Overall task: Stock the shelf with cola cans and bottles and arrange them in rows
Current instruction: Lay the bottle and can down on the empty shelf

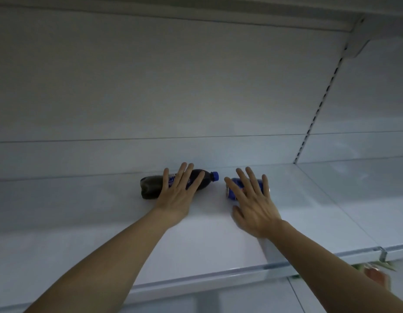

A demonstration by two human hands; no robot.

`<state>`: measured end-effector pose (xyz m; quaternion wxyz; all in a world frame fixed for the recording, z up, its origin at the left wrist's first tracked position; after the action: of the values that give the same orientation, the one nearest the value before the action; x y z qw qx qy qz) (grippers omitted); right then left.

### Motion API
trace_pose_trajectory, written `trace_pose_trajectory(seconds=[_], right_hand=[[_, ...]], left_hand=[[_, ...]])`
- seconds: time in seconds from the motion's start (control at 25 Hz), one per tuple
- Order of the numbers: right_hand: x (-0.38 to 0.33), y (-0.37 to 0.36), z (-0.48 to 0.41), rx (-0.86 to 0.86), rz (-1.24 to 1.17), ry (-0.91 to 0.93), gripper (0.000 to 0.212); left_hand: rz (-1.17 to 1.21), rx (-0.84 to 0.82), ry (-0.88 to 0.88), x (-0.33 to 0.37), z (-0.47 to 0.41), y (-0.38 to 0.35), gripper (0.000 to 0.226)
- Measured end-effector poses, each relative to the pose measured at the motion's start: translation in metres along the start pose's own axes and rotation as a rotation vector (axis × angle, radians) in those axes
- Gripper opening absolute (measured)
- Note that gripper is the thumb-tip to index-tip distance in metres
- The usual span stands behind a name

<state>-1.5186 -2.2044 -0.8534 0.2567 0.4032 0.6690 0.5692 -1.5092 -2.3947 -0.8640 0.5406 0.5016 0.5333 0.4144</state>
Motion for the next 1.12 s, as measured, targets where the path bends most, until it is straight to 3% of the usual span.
trace_pose_trajectory(seconds=[0.16, 0.24, 0.4, 0.56, 0.76, 0.96, 1.12], right_hand=[[0.000, 0.023, 0.013, 0.211, -0.089, 0.005, 0.067], [-0.002, 0.027, 0.017, 0.281, -0.088, 0.037, 0.057], [-0.001, 0.018, 0.009, 0.266, -0.116, 0.050, 0.046], [0.003, 0.001, 0.001, 0.175, -0.177, 0.065, 0.039], [0.008, -0.020, -0.005, -0.024, -0.169, 0.026, 0.050], [-0.006, -0.022, 0.018, -0.269, -0.199, -0.093, 0.053], [-0.043, -0.008, 0.044, -0.326, -0.225, -0.212, 0.048]], left_hand=[[0.054, 0.232, 0.069, -0.004, 0.015, 0.001, 0.072], [0.065, 0.256, 0.054, -0.002, 0.015, 0.002, 0.055], [0.251, 0.188, 0.008, -0.004, 0.009, -0.001, 0.020], [0.433, 0.209, -0.001, -0.015, 0.005, -0.006, 0.004], [0.414, 0.195, -0.035, -0.016, 0.000, -0.016, 0.011], [0.403, -0.109, -0.032, 0.001, 0.055, -0.014, 0.059], [0.266, -0.356, -0.121, -0.013, 0.124, -0.003, 0.067]])
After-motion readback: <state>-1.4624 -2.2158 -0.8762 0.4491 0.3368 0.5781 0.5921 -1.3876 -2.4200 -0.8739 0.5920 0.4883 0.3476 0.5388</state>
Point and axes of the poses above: each hand's wrist, its own z-axis away from the middle knuckle, its own y-axis out of the back of the hand, x = y × z, the point moved 9 cm from there along -z, towards the middle knuckle, and after that the axes turned 5 degrees about -x, right-handed, at the moved point
